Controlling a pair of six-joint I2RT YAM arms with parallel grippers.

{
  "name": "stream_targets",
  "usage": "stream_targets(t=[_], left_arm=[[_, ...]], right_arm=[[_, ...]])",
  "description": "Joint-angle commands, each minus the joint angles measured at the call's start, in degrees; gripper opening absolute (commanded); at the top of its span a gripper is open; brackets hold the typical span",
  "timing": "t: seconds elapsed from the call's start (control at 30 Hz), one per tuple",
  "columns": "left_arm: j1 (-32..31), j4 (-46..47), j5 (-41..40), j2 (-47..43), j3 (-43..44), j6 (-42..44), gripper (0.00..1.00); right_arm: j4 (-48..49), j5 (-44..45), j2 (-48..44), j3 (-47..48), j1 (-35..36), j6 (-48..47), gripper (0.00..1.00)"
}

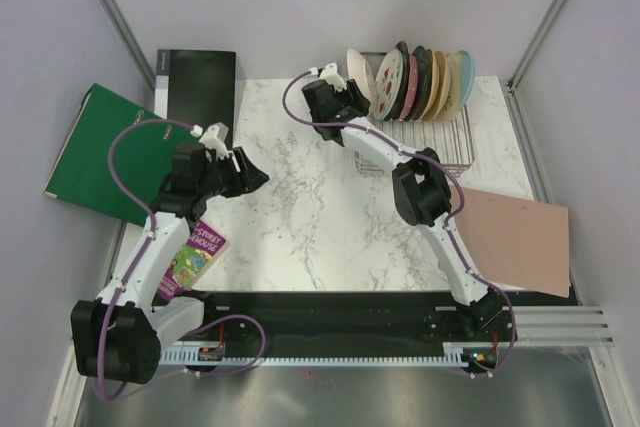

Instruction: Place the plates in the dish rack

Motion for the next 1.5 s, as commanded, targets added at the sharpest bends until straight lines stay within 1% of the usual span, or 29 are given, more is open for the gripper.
stream_targets(t=[0.0,0.03,0.13,0.23,0.27,0.3,0.33,0.4,0.43,0.47,0.53,0.57,0.6,0.67,0.73,0.83,0.9,1.0,1.2,1.47], left_arm=[[0.24,2.66,1.54,-1.75,-0.37,-1.41,0.64],[0.24,3.09,1.63,-2.01,-0.55,-1.41,0.64],[0.24,3.36,1.89,-2.45,-0.64,-1.23,0.64],[0.24,3.62,1.8,-2.81,-0.37,-1.06,0.64],[0.24,3.62,1.72,-3.24,-0.46,-1.06,0.64],[0.24,3.71,1.71,-3.51,-0.29,-1.06,0.64],[0.24,3.71,1.71,-3.77,-0.29,-0.71,0.64],[0.24,3.54,1.54,-4.65,-0.29,-0.53,0.64],[0.24,3.36,1.45,-4.91,-0.37,-0.44,0.64],[0.24,3.27,1.36,-5.44,-0.37,-0.44,0.64],[0.33,2.92,1.36,-5.62,-0.37,-0.35,0.64],[0.41,2.83,1.28,-5.79,-0.37,-0.35,0.64],[0.41,2.66,1.27,-6.06,-0.46,-0.27,0.64],[0.76,2.31,1.19,-6.41,-0.55,-0.18,0.64],[1.03,2.22,1.1,-6.76,-0.99,-0.09,0.64],[1.38,2.04,1.1,-6.67,-1.52,-0.09,0.64],[1.47,1.87,1.27,-6.41,-1.61,-0.18,0.64],[1.73,1.6,1.27,-5.97,-1.61,-0.09,0.64],[2.52,1.78,1.1,-5.45,-2.57,-0.09,0.64],[2.61,3.71,1.71,-3.43,-2.93,-1.06,0.64]], right_arm=[[3.21,-1.02,-11.1,-1.71,0.86,-2.64,0.64],[3.21,-1.45,-13.72,-2.51,1.04,-2.99,0.66],[3.38,-1.81,-17.86,-5.15,1.39,-4.65,0.68],[3.38,-0.58,-19.54,-5.94,1.48,-6.32,0.69],[3.3,-1.28,-19.9,-6.03,1.48,-7.03,0.71],[3.29,-3.11,-20.25,-6.21,1.48,-7.91,0.73],[2.86,-10.35,-21.38,-6.47,1.48,-8.7,0.77],[0.5,-22.48,-22.27,-5.42,1.48,-10.72,0.66],[-2.48,-31.43,-22.45,-4.37,1.48,-10.64,0.62],[-3.72,-35.17,-22.27,-2.45,1.39,-9.51,0.51],[-7.58,-41.85,-20.01,0.37,1.48,-9.06,0.25],[-9.0,-42.58,-18.68,4.04,1.48,-8.36,0.11],[-10.32,-43.2,-17.45,5.64,1.39,-7.31,0.07],[-11.91,-45.83,-14.46,7.58,1.13,-6.43,0.02],[-11.82,-47.77,-12.27,8.03,0.6,-5.37,0.01],[-11.82,-47.25,-7.97,10.13,-0.19,-2.66,0.0],[-11.65,-45.06,-4.89,12.59,-1.15,-0.89,0.0],[-9.9,-42.43,-2.68,14.01,-2.64,-0.97,0.0],[-8.83,-39.34,-3.37,14.71,-6.87,-0.27,0.0],[-8.83,-36.09,-6.19,11.11,-11.96,-0.27,0.0]])
